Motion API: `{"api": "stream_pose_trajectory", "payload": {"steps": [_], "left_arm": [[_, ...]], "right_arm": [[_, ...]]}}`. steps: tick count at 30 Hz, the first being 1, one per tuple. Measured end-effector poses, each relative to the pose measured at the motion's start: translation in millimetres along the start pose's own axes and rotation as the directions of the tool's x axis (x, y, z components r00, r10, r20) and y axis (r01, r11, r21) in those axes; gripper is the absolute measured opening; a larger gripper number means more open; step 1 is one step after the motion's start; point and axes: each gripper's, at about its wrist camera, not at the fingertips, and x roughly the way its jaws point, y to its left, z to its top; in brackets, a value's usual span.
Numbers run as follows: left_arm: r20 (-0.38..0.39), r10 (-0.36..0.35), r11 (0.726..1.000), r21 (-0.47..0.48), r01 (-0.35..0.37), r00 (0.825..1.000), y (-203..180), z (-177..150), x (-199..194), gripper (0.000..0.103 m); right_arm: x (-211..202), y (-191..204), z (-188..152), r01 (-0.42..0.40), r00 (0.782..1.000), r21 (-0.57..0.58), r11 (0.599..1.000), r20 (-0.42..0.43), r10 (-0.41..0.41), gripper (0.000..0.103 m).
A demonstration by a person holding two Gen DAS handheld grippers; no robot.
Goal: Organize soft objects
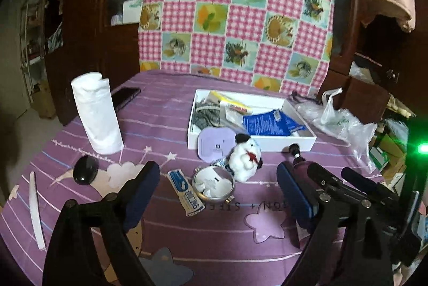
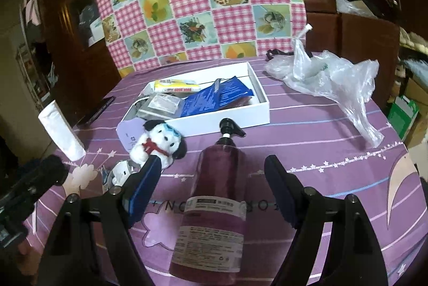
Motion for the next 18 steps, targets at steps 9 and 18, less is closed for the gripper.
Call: {"api": "stream_pose_trajectory", "payload": {"steps": [9, 18], "left_arm": [[0.020, -0.009, 1.000, 0.030, 0.008, 1.000, -6.5, 0.0, -11.6, 0.103], [0.022, -0.008, 0.999, 0.044, 0.007, 1.000, -6.8, -0.5, -12.8, 0.103]], "right_arm": [[3.3, -6.8, 1.1, 0.022, 1.000, 0.019, 1.000, -0.020, -0.022, 0.080], [1.9, -3.9, 1.7, 0.028, 0.999, 0.003, 1.000, -0.017, -0.028, 0.080]]}}
